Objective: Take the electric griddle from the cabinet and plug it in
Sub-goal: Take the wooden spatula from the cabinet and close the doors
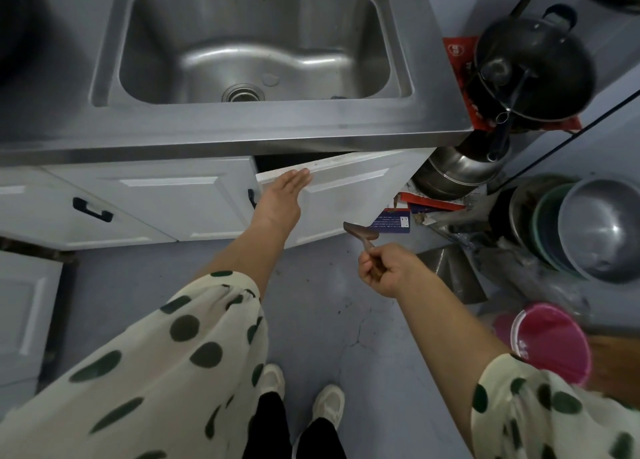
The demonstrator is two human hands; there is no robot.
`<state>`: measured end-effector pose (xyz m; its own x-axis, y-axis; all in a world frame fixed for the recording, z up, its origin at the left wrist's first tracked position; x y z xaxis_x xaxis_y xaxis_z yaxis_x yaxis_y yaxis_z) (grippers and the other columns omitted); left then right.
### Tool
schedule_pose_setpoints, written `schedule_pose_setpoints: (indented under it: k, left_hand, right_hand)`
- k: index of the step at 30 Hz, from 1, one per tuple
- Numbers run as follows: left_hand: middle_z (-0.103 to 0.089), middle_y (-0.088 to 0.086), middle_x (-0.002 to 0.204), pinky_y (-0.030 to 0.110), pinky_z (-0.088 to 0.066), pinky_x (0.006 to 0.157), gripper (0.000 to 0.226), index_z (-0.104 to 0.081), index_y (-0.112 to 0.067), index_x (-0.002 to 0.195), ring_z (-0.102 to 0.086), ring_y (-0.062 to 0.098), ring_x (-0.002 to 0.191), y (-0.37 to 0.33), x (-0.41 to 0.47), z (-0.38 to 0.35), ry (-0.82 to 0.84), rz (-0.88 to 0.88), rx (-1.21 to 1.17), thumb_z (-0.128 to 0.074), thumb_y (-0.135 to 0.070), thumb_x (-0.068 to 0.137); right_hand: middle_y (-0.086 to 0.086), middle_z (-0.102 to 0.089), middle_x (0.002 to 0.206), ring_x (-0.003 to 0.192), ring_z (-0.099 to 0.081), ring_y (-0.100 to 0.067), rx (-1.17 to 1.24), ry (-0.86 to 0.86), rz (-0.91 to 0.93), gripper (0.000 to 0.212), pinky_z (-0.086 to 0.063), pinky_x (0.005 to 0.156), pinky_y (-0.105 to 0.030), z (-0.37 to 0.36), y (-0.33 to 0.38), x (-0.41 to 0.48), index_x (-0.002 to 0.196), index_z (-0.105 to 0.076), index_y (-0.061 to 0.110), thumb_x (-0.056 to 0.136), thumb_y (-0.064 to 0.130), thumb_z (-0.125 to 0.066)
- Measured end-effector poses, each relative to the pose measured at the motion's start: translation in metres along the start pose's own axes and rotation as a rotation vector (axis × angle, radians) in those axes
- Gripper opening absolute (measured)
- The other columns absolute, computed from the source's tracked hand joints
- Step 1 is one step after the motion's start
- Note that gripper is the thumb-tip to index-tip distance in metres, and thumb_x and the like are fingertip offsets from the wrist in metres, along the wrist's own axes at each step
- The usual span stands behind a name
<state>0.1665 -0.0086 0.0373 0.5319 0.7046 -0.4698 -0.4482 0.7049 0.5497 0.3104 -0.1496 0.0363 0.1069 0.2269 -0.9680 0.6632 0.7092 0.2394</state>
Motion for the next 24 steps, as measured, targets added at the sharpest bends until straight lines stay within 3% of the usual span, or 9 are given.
schedule_pose_setpoints:
  k: [6,13,24]
  left_hand:
    - [0.018,0.011,0.16,0.041,0.007,0.121,0.04,-0.054,-0.017,0.135,0.018,0.027,0.149,0.018,0.014,-0.005,0.023,0.051,0.024,-0.052,-0.029,0.097]
    - [0.018,0.012,0.16,0.039,0.007,0.121,0.053,-0.039,-0.015,0.145,0.015,0.026,0.15,0.026,0.024,-0.005,0.02,0.087,0.049,-0.048,-0.037,0.098]
    - [0.015,0.012,0.161,0.037,0.01,0.12,0.06,-0.036,-0.018,0.148,0.014,0.025,0.15,0.029,0.027,-0.015,0.034,0.137,0.063,-0.05,-0.044,0.095]
  right_hand:
    - [-0.008,-0.048,0.067,0.053,-0.044,-0.01,-0.007,0.02,0.009,0.015,-0.04,0.033,-0.012,-0.014,0.006,0.004,0.092,-0.049,0.004,0.098,0.004,-0.036]
    - [-0.008,-0.048,0.066,0.051,-0.044,-0.012,-0.023,0.02,0.008,0.019,-0.039,0.032,-0.013,-0.024,0.009,0.012,0.085,-0.049,0.004,0.098,0.004,-0.035]
    - [-0.008,-0.05,0.066,0.05,-0.045,-0.012,-0.052,0.024,0.015,0.013,-0.041,0.033,-0.014,-0.034,0.011,0.016,0.098,-0.05,0.005,0.098,0.005,-0.037]
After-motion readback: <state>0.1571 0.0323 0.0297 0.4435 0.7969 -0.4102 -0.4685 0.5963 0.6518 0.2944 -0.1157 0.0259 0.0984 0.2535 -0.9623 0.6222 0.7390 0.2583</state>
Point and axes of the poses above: each hand's wrist, its own x-axis towards the middle knuckle, its own z-axis out of the back of the hand, y = z × x, the point moved 6 cm from there along x, towards the middle knuckle
